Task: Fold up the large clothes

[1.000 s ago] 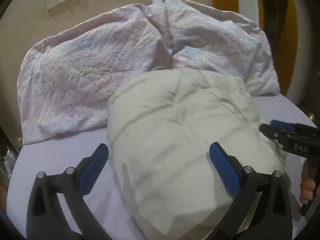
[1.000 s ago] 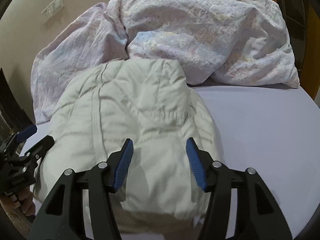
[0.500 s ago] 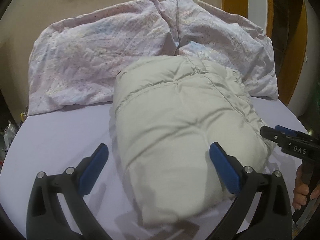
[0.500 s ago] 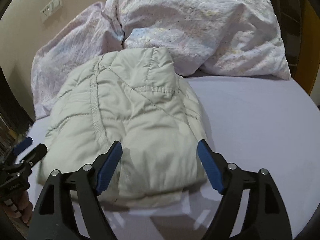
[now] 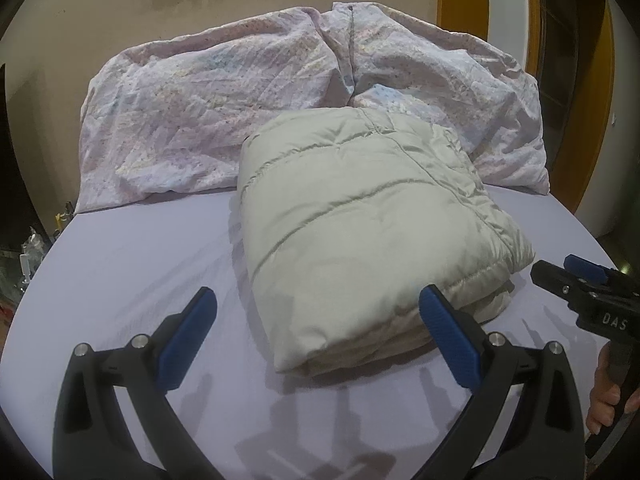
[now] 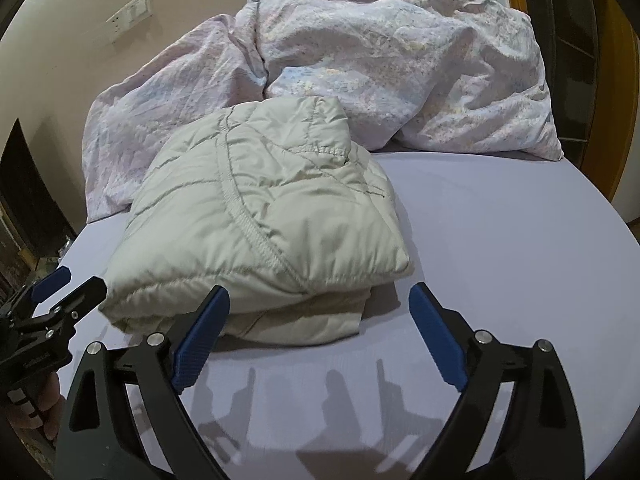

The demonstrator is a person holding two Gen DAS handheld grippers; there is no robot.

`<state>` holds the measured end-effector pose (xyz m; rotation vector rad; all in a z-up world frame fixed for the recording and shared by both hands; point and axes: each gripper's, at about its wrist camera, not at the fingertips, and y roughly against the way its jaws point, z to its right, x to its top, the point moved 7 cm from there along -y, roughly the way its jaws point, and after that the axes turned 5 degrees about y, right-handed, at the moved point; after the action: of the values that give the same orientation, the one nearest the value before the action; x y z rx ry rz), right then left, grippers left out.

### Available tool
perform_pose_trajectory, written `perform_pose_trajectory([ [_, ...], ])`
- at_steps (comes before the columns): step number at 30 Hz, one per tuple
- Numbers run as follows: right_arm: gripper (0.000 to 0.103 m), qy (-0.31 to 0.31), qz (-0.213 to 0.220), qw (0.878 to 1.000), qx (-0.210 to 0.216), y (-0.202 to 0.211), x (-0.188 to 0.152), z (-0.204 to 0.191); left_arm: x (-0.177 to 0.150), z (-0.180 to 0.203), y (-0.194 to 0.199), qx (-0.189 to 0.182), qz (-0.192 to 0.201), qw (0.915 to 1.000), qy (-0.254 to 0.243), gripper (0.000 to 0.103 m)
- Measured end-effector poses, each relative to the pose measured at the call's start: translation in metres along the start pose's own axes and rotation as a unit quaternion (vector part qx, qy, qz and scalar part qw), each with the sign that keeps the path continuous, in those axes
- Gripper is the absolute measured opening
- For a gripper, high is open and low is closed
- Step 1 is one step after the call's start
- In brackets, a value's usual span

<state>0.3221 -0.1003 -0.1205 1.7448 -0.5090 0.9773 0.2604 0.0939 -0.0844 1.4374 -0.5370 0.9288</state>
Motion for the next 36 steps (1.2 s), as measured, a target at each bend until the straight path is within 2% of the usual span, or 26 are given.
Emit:
perform_pose_trajectory([
  [7,0.095,-0.007,-0.011,1.0,0.004,0.005,-0.013,0.003,-0.015,0.0,0.004,0.002,-0.012,0.9999,0.003,0.101],
  [13,0.097,-0.006,-0.009,1.0,0.004,0.014,-0.022,0.002,-0.029,-0.011,0.011,-0.006,-0.029,0.9992,0.026,0.101],
  [21,0.097,-0.026,-0.021,0.999,0.038,0.03,-0.036,-0.002,-0.045,-0.023,0.032,-0.025,-0.043,0.9966,0.066,0.101],
  [28,0.097,-0.023,-0.023,0.998,0.048,0.049,-0.045,-0.009,-0.053,-0.022,0.052,-0.037,-0.048,0.9951,0.078,0.101],
  [36,0.097,-0.017,-0.023,0.998,0.051,0.063,-0.051,-0.014,-0.058,-0.011,0.068,-0.037,-0.047,0.996,0.067,0.101],
])
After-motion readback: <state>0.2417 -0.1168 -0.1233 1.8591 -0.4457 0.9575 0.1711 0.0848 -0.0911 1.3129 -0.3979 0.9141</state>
